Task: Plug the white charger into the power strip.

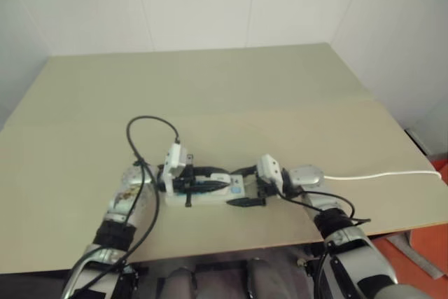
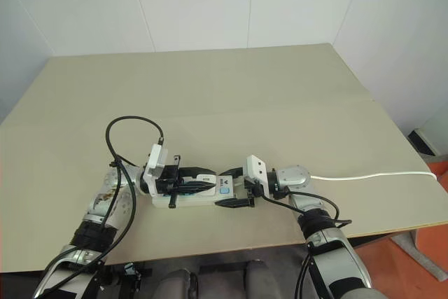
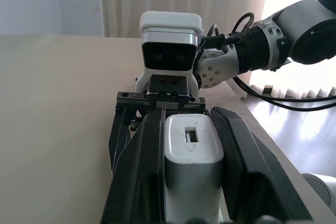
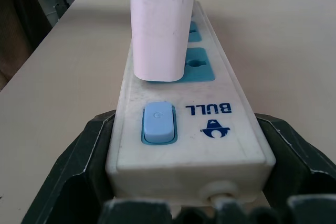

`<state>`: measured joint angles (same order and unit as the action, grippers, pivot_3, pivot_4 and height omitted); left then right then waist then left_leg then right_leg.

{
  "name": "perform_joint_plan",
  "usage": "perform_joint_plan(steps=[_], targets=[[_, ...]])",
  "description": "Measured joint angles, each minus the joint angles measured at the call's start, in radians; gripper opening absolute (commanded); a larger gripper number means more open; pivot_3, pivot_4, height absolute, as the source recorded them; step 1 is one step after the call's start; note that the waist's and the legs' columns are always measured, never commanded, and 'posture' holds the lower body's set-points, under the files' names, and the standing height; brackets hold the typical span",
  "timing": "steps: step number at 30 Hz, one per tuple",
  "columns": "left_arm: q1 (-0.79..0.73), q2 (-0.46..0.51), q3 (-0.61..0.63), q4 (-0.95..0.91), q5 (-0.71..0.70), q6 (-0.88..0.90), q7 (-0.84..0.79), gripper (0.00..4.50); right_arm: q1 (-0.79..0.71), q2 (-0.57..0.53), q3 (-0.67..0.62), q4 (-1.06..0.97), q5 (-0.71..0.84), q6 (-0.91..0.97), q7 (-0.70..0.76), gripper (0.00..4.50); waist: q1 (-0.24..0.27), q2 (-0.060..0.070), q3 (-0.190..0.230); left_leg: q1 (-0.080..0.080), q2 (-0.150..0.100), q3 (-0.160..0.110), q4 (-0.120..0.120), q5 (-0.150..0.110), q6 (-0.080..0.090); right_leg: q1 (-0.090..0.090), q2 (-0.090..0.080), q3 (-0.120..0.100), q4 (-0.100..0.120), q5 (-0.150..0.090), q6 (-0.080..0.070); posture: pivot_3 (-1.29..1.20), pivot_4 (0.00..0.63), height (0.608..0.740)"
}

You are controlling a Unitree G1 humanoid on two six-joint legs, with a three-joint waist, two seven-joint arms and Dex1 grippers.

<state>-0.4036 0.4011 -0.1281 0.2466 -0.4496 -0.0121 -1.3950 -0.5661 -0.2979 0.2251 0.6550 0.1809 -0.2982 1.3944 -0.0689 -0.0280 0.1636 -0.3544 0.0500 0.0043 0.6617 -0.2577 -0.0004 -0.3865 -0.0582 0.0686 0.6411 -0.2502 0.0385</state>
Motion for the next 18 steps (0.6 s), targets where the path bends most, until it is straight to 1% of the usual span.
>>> perform_joint_plan(steps=[8,18], targets=[[0.001,0.001,-0.007,0.066,0.016,-0.116,-0.024,1.01,-0.001,0.000,0.003,0.003,0.000,0.000,-0.004,3.41,0.000,0.000,-0.001,0.000,0.000,0.000,0.000,0.000,0.000,0.000,0.000,0.000,0.000,0.000,0.000,0.00,0.150,0.740],[-0.004,0.018,-0.018,0.099,0.016,-0.193,-0.040,1.01,-0.009,0.001,0.014,0.014,0.000,0.000,-0.010,3.41,-0.002,0.002,-0.005,0.002,0.000,0.000,-0.001,0.000,0.000,0.000,0.000,0.001,0.001,0.000,0.001,0.00,0.150,0.740]])
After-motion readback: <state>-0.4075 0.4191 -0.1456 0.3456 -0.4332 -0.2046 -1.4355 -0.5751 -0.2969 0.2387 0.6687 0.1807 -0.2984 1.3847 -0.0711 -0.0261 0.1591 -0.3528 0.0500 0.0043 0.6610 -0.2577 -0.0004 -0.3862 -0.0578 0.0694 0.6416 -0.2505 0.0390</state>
